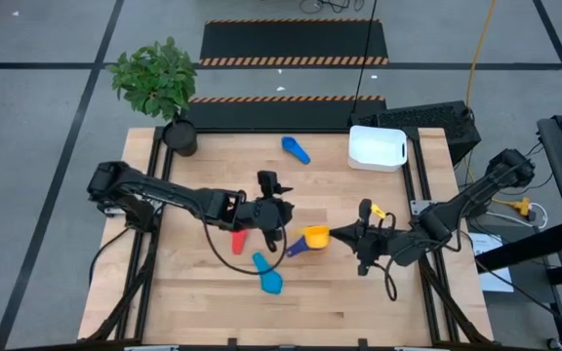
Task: Nest measuring cups in basket
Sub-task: Stack the yellow measuring cup on top of the violet measuring cup
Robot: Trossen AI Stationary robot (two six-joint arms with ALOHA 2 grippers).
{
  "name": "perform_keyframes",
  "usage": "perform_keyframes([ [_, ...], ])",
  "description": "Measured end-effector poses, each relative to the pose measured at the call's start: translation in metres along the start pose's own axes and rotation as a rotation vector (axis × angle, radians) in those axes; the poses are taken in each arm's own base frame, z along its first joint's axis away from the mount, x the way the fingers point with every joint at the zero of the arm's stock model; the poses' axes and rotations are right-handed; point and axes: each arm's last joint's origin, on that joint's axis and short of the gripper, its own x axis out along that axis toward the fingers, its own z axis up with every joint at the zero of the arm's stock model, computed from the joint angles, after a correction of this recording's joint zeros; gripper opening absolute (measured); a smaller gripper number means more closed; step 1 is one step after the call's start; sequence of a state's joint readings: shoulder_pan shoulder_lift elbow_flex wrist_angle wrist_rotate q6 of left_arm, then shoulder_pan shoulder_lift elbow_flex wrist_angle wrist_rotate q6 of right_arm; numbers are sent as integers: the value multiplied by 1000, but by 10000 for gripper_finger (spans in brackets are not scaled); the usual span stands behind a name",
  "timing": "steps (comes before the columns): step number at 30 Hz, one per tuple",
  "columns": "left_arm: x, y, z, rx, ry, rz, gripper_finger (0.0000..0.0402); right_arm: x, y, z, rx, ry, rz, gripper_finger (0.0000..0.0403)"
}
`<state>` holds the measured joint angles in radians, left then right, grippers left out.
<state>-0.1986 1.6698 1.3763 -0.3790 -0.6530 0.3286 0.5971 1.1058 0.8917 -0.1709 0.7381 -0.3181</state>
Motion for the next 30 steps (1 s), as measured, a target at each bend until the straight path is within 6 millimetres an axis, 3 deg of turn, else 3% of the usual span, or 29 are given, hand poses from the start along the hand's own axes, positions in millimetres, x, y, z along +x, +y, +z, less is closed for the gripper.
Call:
perform_keyframes([
  [6,-3,-3,1,-2,-20,-17,239,-18,-9,0,47,-29,17,0],
  [14,17,0,-36,-42,-77,29,239,-37,-23,-3,107,-56,25,0],
  [20,5,-12,-52,22,-255,-39,239,-39,-27,-4,86,-40,-57,0],
  [30,-15,-17,-42,-16,-509,-22,239,-41,-33,6,115,-117,-105,0],
])
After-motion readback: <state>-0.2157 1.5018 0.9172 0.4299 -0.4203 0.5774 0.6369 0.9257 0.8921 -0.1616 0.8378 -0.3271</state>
